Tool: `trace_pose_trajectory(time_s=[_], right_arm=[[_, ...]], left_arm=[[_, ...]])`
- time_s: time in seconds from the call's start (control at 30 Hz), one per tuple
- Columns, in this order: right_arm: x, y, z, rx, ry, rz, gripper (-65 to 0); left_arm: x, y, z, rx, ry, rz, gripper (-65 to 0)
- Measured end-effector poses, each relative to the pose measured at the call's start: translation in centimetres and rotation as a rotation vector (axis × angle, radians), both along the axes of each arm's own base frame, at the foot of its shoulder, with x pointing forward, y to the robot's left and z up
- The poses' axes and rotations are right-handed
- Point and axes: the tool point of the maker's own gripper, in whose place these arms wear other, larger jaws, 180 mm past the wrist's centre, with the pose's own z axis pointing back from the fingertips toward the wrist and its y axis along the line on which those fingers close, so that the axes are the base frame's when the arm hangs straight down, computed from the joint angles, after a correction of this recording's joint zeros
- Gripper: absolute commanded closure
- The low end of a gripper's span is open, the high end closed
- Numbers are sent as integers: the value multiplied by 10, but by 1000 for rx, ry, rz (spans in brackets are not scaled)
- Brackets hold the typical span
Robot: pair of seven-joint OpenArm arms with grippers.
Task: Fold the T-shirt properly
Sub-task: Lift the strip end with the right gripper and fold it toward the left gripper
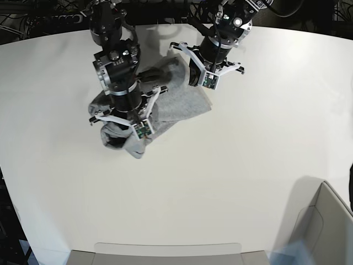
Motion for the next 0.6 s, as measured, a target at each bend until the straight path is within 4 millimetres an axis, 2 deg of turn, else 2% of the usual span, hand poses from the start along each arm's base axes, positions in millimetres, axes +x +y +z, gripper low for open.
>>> trace_pose_trajectory(time_s=[0.07, 0.2, 0.27, 0.43, 0.6], right_arm=[[1, 15, -11, -39, 14, 39, 0], [-14, 38, -42, -103, 91, 122, 0], [-16, 50, -45, -115, 92, 162, 0], [-21, 63, -49, -178, 70, 218, 0], [-35, 80, -64, -338, 43, 306, 0]], left_arm=[[0, 0, 0, 3, -1, 0, -20], [0, 0, 0, 4, -1, -1, -20], [0, 1, -1, 6, 4, 1, -20], [-4, 3, -7, 19, 32, 2, -20], [-24, 11, -35, 75, 166, -6, -20]])
